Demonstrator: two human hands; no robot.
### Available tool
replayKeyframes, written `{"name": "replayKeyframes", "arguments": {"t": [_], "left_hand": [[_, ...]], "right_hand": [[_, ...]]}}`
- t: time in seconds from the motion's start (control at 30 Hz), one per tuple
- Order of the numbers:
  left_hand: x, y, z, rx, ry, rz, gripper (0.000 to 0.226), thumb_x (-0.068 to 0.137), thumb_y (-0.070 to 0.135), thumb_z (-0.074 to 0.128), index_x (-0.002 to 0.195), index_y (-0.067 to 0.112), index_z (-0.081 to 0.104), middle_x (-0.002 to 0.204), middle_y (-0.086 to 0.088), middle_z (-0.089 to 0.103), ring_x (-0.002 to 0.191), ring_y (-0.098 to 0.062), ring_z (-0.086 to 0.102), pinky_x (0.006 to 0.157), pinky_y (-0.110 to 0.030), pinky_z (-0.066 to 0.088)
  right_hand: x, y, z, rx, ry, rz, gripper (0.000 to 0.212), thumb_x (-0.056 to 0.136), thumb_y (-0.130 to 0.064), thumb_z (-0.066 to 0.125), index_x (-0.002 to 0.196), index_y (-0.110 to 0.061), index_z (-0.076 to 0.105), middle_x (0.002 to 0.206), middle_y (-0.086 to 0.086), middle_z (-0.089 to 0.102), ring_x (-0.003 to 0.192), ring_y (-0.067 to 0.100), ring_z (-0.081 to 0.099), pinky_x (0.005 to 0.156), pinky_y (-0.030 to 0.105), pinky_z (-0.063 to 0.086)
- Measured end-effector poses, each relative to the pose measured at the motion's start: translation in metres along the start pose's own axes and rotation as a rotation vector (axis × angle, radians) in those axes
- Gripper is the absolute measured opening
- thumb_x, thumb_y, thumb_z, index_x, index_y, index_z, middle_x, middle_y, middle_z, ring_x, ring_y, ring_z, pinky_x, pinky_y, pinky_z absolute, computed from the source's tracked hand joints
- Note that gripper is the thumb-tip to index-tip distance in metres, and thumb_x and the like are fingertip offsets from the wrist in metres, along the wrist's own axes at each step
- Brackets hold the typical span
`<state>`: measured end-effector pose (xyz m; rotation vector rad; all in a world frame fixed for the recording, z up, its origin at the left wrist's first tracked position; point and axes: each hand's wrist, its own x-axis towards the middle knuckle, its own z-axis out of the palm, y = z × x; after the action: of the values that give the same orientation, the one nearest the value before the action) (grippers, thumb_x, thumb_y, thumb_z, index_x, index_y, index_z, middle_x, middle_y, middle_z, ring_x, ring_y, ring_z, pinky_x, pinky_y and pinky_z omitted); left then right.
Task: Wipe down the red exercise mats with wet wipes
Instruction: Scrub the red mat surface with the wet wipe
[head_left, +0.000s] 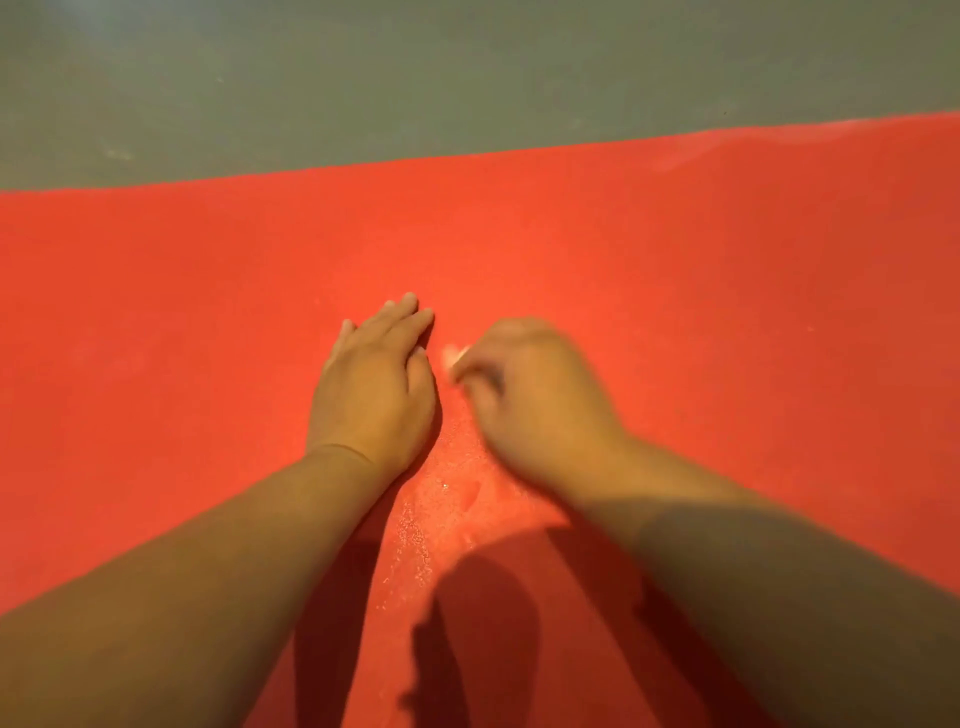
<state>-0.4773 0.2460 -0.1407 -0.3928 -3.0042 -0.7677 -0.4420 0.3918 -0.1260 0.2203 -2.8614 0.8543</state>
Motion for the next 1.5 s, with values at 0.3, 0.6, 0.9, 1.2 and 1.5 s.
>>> {"name": "replayKeyframes", "arguments": {"t": [0.3, 0.6, 0.9, 1.2, 1.5], "left_hand": [[-0.045, -0.036, -0.035, 0.181, -0.073, -0.019, 0.047, 0.097, 0.023, 0.044, 0.144, 0.018, 0.041, 0.155, -0.003, 0.029, 0.144, -0.022, 0.021, 0.119, -0.041, 0.009], [-0.051, -0.047, -0.037, 0.115, -0.023, -0.035, 0.048, 0.095, 0.008, 0.042, 0.143, 0.009, 0.042, 0.154, -0.008, 0.031, 0.143, -0.024, 0.024, 0.120, -0.036, 0.005], [-0.047, -0.051, -0.039, 0.015, -0.004, -0.056, 0.049, 0.095, 0.003, 0.038, 0.142, 0.014, 0.044, 0.153, -0.001, 0.033, 0.144, -0.014, 0.022, 0.118, -0.026, 0.003], [-0.052, -0.045, -0.062, -0.008, -0.227, -0.067, 0.050, 0.094, 0.007, 0.038, 0.143, 0.016, 0.043, 0.156, 0.000, 0.025, 0.145, -0.012, 0.019, 0.116, -0.023, 0.009], [-0.097, -0.006, -0.064, 0.186, -0.438, 0.108, 0.049, 0.093, 0.019, 0.048, 0.141, 0.024, 0.046, 0.156, 0.002, 0.026, 0.143, -0.018, 0.025, 0.114, -0.029, 0.021]], "right_hand": [[0.043, 0.074, -0.051, -0.196, 0.153, 0.365, 0.024, 0.084, -0.009, 0.056, 0.101, -0.014, 0.073, 0.107, 0.014, 0.068, 0.102, 0.030, 0.060, 0.084, 0.031, 0.042], [-0.033, -0.045, 0.003, 0.035, -0.322, -0.266, 0.023, 0.091, -0.018, 0.052, 0.094, -0.016, 0.075, 0.091, 0.004, 0.065, 0.090, 0.025, 0.057, 0.084, 0.033, 0.040], [0.013, -0.037, 0.018, -0.133, -0.081, 0.093, 0.025, 0.089, -0.012, 0.052, 0.102, -0.020, 0.072, 0.105, 0.006, 0.061, 0.103, 0.024, 0.054, 0.086, 0.026, 0.036], [-0.084, -0.011, -0.043, -0.075, -0.265, -0.062, 0.022, 0.084, -0.006, 0.060, 0.099, -0.013, 0.074, 0.096, 0.009, 0.065, 0.096, 0.028, 0.058, 0.086, 0.032, 0.042], [-0.173, -0.073, -0.018, 0.015, -0.244, -0.083, 0.018, 0.085, -0.008, 0.059, 0.095, -0.015, 0.072, 0.088, 0.004, 0.062, 0.087, 0.024, 0.055, 0.077, 0.032, 0.046]]}}
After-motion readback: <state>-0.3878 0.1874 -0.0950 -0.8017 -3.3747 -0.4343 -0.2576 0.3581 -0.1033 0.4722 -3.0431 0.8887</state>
